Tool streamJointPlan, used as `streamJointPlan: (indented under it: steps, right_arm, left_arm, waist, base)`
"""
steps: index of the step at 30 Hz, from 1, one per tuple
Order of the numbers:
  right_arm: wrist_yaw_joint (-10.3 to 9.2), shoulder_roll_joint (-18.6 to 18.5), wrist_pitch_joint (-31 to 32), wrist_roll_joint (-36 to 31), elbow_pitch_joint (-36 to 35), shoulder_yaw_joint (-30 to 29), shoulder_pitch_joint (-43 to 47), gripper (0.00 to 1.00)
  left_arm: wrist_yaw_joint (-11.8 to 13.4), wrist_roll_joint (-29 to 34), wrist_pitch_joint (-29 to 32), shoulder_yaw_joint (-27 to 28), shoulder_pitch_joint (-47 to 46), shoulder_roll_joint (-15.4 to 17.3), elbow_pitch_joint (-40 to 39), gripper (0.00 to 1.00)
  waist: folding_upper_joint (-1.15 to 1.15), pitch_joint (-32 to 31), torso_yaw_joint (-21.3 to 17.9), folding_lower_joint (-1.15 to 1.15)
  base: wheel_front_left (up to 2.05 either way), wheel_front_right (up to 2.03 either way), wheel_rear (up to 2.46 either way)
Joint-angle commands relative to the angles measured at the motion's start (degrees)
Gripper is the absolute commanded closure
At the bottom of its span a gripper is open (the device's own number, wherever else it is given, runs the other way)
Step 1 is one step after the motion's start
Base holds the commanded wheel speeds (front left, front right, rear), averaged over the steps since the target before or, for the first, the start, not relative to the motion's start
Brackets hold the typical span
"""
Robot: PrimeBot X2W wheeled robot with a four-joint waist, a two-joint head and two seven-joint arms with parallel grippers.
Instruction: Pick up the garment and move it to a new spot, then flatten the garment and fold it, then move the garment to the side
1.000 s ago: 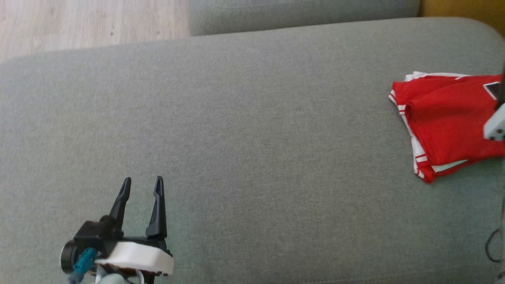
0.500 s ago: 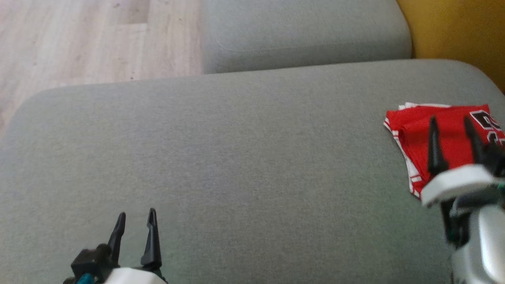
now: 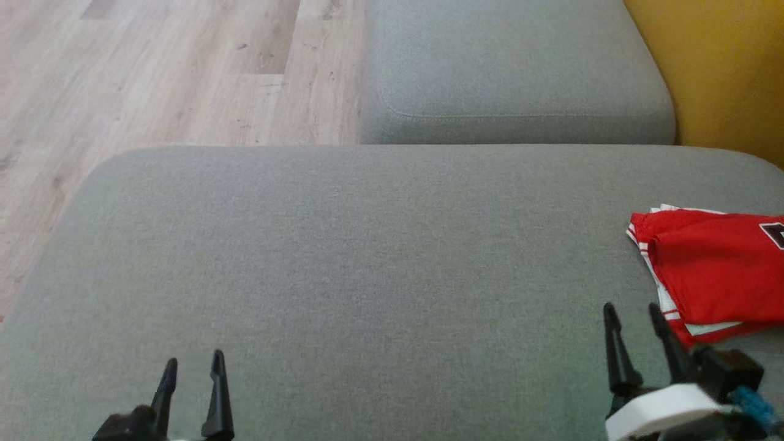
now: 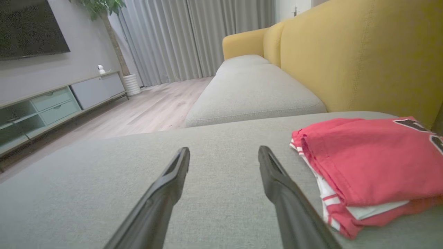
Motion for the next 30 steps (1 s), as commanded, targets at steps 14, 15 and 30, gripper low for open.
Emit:
streamJointPlan:
  steps: [14, 15, 30]
  right_arm:
    - [0.12, -0.41, -3.13, 0.71, 1.61, 3.83, -0.81, 0.0]
    - [0.12, -0.41, -3.18, 0.6, 1.72, 3.88, -0.92, 0.0]
    - [0.01, 0.02, -1.18, 7.06, 6.88, 1.67, 1.33, 1.0]
  left_arm:
    - [0.56, 2.21, -0.31, 1.3, -1.92, 1.68, -0.13, 0.0]
    - [0.55, 2.16, -0.16, 1.22, -1.96, 1.68, -0.13, 0.0]
    - [-1.54, -2.49, 1.75, 0.99, 0.91, -2.0, 4.3, 1.0]
  waist:
    - [0.0, -0.72, 0.83, 0.0]
    - [0.0, -0.69, 0.79, 0.0]
    - [0.0, -0.08, 0.32, 0.01]
  base:
    - [0.0, 0.0, 0.0]
    - [0.0, 0.0, 0.0]
    - [0.0, 0.0, 0.0]
